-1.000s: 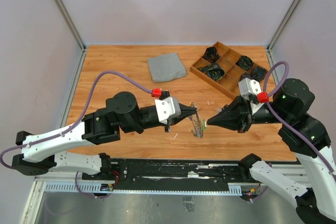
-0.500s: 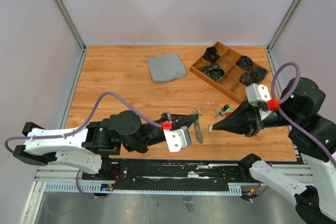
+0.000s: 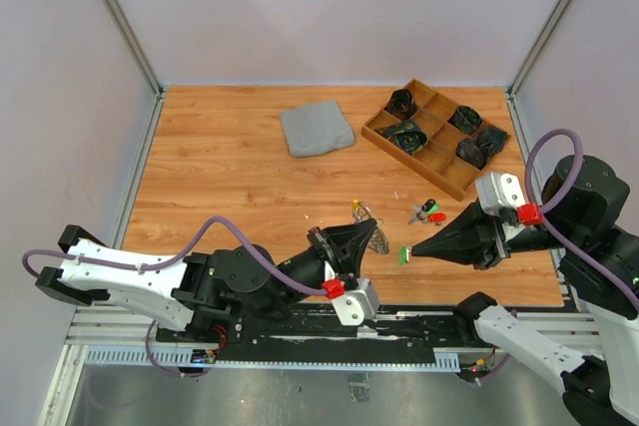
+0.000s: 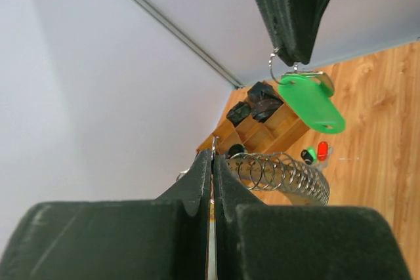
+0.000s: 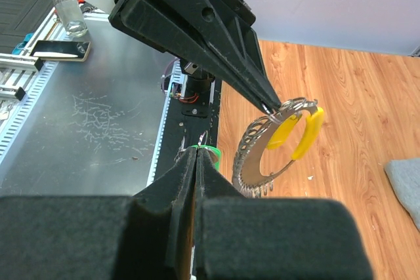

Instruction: Put the keys on the keyring

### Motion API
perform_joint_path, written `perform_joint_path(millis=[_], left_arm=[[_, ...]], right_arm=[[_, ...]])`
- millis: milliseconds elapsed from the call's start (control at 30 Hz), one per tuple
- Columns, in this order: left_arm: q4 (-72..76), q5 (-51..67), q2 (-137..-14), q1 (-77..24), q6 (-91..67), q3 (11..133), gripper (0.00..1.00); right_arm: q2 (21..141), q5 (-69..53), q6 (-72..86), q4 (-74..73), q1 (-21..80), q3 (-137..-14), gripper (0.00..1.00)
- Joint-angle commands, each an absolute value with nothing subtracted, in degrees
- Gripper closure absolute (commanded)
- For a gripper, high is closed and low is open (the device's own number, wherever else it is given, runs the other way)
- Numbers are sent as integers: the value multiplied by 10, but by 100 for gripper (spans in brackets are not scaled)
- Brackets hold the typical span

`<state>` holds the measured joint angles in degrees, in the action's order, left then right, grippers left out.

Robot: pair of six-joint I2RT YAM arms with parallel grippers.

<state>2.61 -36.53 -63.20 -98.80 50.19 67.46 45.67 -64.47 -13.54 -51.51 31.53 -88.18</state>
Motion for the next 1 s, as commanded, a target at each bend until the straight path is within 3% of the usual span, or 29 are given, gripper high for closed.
perform_joint_path(millis=[0,967], left_arm=[[89,-402,-634,-1000,546,674,100],[104,-415,-661,-1008,554,681,99]], right_arm=[[446,-642,-145,-520,324,-873,99],[461,-605,-47,-386,333,-822,100]])
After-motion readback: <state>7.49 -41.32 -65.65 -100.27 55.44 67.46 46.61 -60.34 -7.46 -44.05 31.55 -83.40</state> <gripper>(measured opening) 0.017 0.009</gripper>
